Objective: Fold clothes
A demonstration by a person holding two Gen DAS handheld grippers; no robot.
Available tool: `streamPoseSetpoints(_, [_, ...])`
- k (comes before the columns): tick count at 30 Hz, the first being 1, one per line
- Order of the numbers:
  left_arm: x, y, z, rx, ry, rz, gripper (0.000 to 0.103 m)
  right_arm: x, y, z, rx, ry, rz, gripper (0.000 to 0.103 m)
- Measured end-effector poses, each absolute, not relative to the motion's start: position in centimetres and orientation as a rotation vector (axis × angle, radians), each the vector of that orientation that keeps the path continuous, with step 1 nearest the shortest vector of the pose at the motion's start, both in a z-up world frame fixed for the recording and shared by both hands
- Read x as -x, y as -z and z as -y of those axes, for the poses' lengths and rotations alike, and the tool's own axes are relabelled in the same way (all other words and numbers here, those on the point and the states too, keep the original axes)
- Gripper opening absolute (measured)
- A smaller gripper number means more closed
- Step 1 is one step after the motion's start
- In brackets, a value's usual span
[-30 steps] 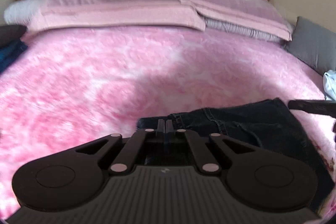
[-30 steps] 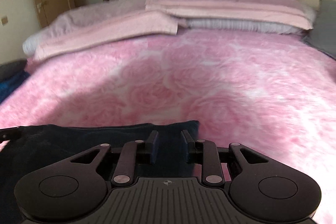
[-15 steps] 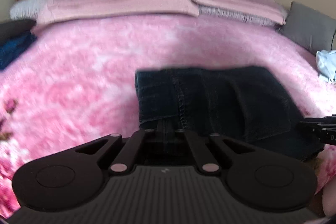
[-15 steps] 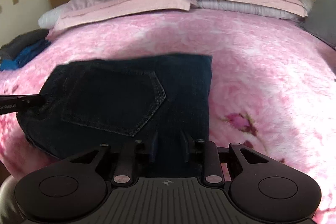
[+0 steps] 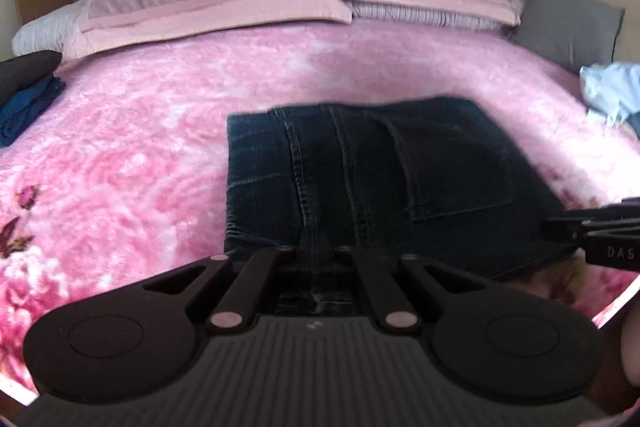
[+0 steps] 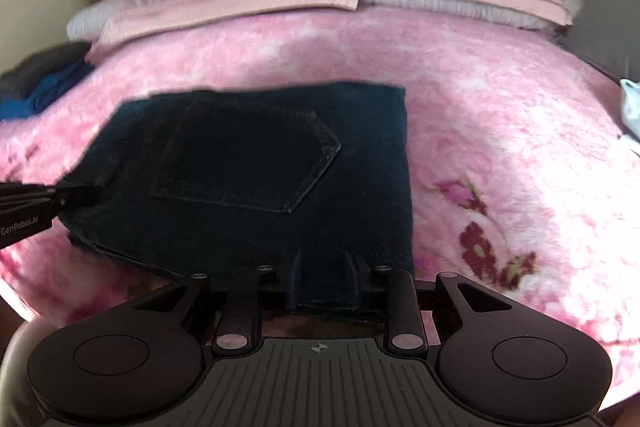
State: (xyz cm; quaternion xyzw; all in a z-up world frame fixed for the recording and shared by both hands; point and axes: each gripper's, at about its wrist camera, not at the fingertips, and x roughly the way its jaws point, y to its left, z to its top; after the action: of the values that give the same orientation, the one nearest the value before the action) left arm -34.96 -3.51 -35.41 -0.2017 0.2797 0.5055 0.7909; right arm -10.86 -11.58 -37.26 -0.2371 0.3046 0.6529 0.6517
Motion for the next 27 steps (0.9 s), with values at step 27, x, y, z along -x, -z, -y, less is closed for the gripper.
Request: streamPoseSetpoints(27, [35.8, 29.5, 13.2, 0.423, -1.15, -0.633, 0.032, 12.3, 32.3, 20.6, 0.394, -1.388, -0.694, 0.066])
